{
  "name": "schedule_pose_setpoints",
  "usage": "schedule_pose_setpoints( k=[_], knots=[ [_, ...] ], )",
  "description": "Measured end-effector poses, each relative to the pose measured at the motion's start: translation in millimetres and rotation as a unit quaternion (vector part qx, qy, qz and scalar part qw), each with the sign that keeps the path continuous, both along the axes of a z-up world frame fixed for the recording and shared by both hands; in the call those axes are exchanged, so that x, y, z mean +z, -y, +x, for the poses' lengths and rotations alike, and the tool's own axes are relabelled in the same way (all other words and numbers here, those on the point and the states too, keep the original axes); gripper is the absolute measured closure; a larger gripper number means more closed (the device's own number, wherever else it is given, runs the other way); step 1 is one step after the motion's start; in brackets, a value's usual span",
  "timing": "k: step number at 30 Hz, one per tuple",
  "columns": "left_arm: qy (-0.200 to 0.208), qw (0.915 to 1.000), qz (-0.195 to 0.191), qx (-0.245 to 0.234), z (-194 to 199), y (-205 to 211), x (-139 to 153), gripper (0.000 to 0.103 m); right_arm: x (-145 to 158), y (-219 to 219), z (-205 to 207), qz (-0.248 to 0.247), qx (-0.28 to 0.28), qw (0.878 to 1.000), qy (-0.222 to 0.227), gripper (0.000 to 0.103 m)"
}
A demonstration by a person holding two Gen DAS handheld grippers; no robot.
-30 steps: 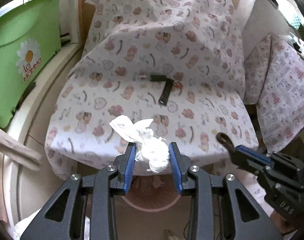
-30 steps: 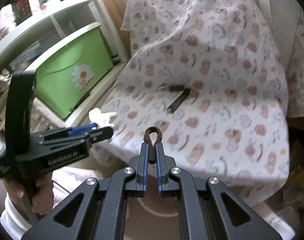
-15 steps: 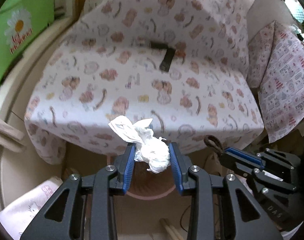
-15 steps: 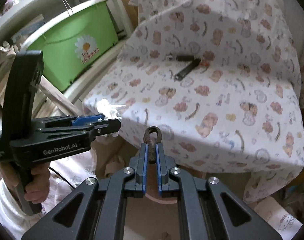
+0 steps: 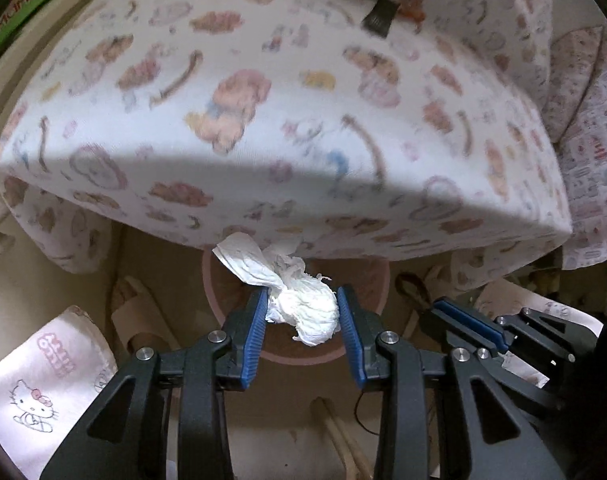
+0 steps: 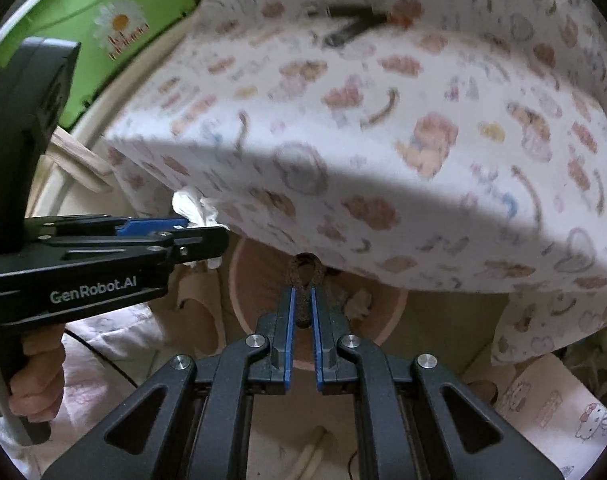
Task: Collect trash
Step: 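Open both tools to drop the tissue and hair tie into the wastebasket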
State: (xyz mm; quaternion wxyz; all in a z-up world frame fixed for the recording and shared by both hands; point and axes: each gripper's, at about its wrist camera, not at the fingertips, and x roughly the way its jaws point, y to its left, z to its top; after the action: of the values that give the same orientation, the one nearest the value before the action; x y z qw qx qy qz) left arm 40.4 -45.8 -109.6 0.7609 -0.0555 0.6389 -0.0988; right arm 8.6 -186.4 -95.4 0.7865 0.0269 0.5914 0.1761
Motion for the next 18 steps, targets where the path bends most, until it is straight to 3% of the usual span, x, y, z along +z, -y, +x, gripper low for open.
schedule_pose_setpoints(
  k=[12,14,16,18],
  knots=[
    [-0.049,0.9980,0.041,0.004,10,12,-49,0.068,-50,-4,12,-0.036,-0.019,0.998,-0.056,0.095],
    [-0.055,0.9976,0.041,0.006,10,12,-52,0.058,-51,-2,13,-0.035,-0.024,0.997,-0.060,0.095],
    [-0.057,0.9974,0.041,0.012,12,11,-52,0.041,-52,-1,15,-0.034,-0.029,0.997,-0.063,0.092],
    [-0.056,0.9975,0.042,0.014,11,9,-50,0.039,-54,1,17,-0.033,-0.035,0.996,-0.069,0.087]
  ],
)
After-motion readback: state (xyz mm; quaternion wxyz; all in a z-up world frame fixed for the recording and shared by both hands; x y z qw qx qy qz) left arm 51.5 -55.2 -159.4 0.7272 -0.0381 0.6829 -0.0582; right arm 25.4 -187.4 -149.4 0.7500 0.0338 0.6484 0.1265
